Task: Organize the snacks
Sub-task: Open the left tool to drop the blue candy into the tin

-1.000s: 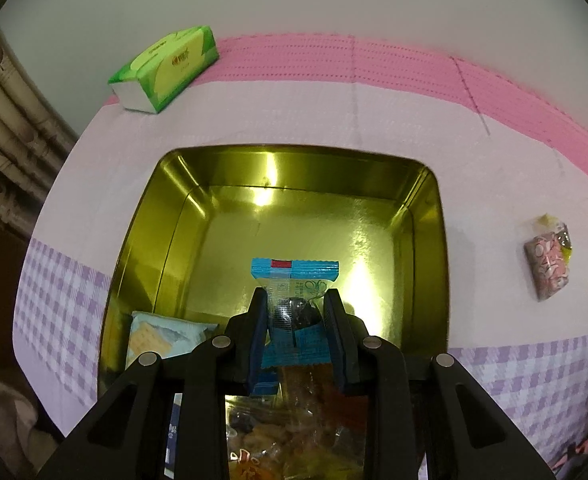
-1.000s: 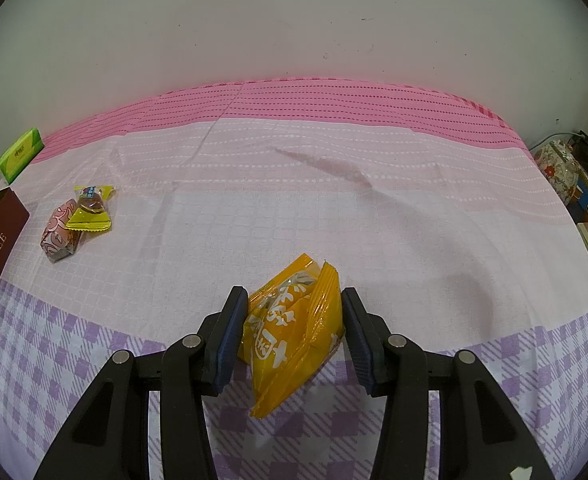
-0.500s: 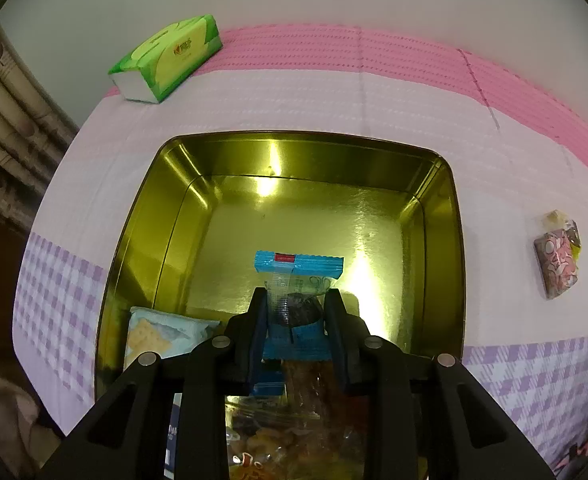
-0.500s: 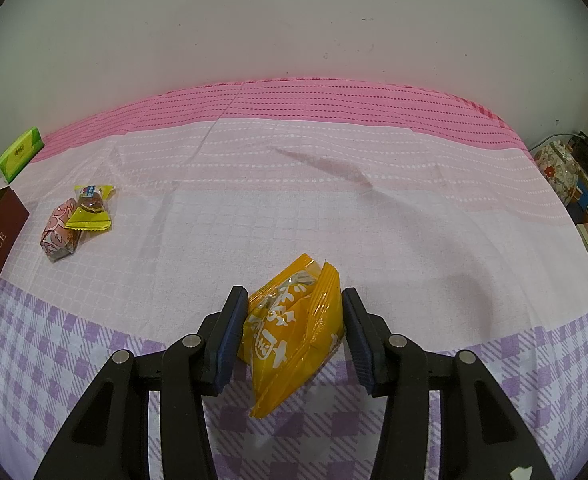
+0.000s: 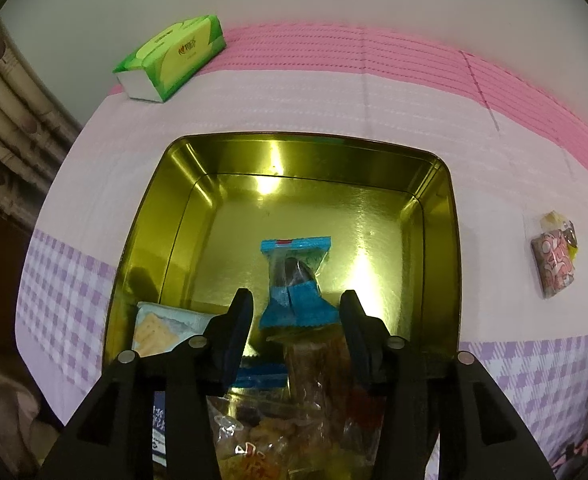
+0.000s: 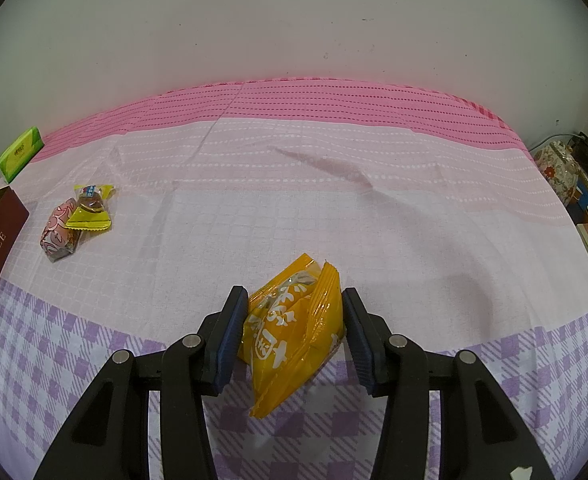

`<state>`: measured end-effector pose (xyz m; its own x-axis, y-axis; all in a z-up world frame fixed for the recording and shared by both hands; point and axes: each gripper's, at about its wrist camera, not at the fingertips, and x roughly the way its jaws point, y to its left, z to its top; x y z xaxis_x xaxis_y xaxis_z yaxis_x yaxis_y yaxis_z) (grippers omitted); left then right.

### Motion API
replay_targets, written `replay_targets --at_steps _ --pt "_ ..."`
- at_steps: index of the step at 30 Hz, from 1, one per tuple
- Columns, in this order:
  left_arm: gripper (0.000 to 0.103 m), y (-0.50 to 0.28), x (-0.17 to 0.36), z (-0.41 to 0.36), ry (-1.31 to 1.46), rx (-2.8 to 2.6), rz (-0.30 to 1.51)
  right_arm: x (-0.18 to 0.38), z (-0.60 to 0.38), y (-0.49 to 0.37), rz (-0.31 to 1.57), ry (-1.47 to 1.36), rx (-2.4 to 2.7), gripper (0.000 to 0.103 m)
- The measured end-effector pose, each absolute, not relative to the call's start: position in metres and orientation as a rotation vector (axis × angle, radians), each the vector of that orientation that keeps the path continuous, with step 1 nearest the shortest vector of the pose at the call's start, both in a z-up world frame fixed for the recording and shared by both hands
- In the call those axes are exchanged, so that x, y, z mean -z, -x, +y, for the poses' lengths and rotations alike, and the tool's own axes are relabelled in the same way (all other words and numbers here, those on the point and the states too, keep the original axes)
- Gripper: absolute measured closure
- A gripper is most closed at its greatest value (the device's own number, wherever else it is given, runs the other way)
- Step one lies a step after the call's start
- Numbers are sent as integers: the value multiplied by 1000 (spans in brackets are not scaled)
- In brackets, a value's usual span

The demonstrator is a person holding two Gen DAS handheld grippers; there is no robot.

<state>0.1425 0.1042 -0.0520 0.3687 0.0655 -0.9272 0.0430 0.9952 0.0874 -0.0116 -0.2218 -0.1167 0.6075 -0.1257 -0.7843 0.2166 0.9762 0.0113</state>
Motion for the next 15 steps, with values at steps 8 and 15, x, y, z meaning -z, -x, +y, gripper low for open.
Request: replay_targets --at_steps 8,15 --pt "48 -132 40 101 -103 21 1176 117 -222 12 897 -109 198 58" --pt "47 -114 28 101 -109 48 1143 117 -222 12 897 -108 199 58"
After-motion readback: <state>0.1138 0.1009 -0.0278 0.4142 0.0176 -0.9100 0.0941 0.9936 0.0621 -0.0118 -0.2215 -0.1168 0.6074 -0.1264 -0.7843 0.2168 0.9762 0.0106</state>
